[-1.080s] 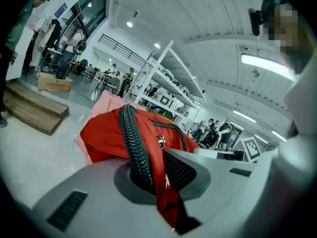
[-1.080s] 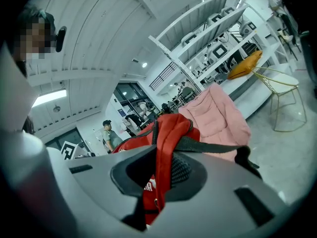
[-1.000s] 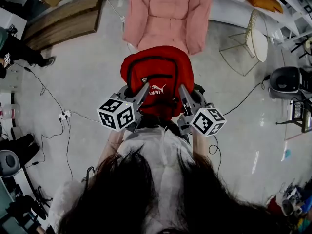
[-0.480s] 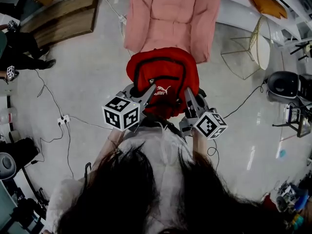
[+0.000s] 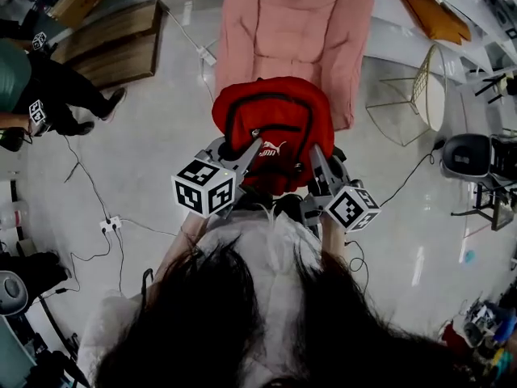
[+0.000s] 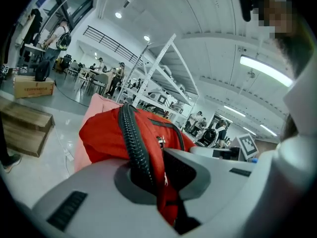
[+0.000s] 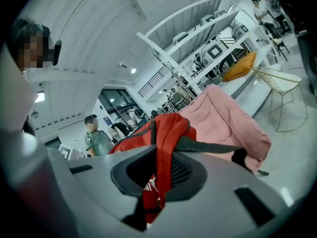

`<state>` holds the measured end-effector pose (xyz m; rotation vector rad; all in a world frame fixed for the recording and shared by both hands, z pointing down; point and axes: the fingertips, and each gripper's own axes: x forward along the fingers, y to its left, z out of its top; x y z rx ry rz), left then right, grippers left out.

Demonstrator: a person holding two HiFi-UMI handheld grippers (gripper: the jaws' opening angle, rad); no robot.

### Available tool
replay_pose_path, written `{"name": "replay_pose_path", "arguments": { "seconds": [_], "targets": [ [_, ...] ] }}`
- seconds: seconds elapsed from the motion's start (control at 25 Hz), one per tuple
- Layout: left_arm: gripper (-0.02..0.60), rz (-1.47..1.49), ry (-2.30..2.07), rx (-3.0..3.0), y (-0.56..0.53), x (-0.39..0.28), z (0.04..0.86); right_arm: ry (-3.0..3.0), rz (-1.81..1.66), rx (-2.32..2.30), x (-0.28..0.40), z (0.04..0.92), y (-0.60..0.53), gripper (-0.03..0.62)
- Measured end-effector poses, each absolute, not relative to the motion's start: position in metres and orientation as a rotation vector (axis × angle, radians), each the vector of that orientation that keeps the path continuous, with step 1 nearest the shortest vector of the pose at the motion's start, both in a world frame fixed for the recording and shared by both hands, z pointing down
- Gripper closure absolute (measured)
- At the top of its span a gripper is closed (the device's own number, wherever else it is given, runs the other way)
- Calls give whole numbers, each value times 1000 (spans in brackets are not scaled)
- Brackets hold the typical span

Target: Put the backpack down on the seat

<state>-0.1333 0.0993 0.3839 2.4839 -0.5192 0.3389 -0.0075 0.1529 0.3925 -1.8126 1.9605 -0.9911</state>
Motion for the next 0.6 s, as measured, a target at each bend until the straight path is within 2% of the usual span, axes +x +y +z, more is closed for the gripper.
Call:
{"name": "replay_pose_path", "arguments": {
  "seconds": [0.32,0.6],
  "targets": [
    [528,322,-546,2483,71,-135,381,1998,-1002,-1820,-11,387,124,542],
    [528,334,-561,2476,29,-98,390,2031,-1037,-1833,29,399,66,542]
  ]
}}
